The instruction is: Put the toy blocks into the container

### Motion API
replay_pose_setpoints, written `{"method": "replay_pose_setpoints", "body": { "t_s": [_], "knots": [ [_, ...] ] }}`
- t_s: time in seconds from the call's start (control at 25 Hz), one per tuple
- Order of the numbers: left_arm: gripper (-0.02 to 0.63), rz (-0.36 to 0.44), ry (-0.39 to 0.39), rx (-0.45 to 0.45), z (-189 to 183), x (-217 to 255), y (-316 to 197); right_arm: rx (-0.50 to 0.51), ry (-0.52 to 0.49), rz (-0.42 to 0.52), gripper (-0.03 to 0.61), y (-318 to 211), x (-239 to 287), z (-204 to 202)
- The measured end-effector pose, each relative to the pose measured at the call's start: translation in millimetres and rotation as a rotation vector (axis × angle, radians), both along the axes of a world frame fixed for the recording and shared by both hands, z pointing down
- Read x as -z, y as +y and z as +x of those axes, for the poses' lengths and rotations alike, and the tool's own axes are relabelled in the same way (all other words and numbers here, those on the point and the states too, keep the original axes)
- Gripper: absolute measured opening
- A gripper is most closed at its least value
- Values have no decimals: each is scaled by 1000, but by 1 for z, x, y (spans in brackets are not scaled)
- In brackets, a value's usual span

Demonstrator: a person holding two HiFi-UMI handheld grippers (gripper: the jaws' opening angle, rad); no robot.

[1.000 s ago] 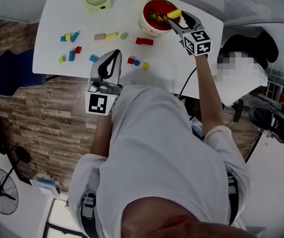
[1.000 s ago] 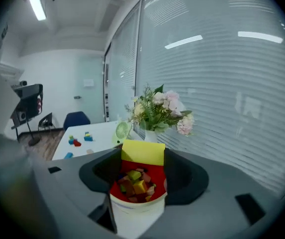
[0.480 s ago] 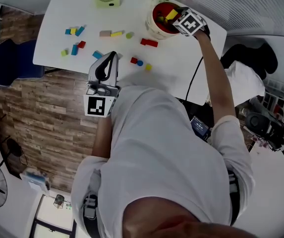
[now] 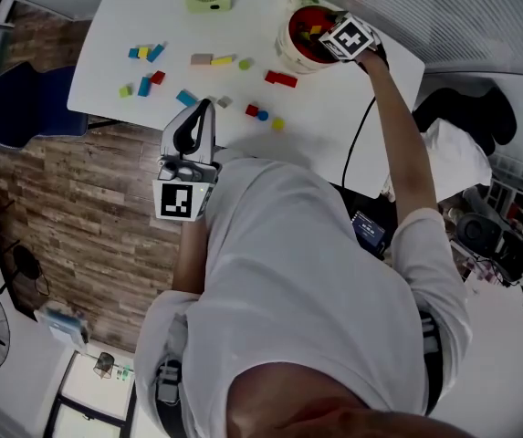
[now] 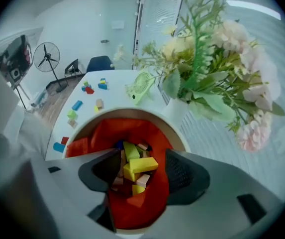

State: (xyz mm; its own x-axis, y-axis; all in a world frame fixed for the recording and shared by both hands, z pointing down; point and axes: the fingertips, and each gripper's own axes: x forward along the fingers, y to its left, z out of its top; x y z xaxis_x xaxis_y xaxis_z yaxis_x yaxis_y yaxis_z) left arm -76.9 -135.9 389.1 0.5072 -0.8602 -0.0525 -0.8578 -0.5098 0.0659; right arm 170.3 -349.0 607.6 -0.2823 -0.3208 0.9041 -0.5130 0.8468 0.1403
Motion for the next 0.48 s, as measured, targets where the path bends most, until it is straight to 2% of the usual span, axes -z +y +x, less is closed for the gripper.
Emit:
{"method": "replay_pose_setpoints", "body": {
  "t_s": [0.04,0.16,0.36,0.48],
  "knots": [
    [-8,0,-6,-1,0,-1,0,-20,-37,13,278,-1,5,-2],
    [-8,5,-15,-14,3,-2,0,-114,-204,77,207,-2,31,-4],
    [-8,15,-38,-59,19,-1,1,-249,-469,204,143,21,71,4],
    [-8,28,-60,-96,29,-3,1,-297,-592,292,64,41,89,11]
  ]
}}
